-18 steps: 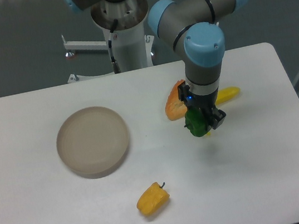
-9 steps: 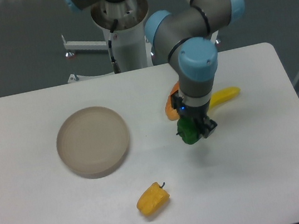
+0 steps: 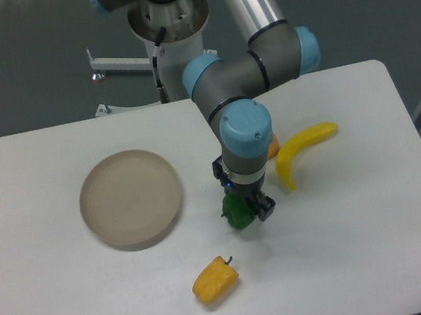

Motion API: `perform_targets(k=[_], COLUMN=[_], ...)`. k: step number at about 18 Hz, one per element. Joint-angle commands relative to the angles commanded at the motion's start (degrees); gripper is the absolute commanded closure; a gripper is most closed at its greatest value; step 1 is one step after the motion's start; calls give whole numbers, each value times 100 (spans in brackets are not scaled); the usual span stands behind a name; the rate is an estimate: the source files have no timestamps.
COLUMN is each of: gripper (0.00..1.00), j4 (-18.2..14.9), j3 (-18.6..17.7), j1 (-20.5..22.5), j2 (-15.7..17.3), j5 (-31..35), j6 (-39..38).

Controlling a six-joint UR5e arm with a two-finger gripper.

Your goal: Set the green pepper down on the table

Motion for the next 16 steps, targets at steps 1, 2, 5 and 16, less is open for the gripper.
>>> perform_targets(k=[1, 2, 5, 16], gripper=[0, 0, 0, 0], j4=[-9, -9, -35, -1141], j3=[26, 35, 88, 580], j1=[9, 18, 131, 668], j2=[18, 44, 193, 624], j5=[0, 0, 0, 61], j6=[0, 9, 61, 826])
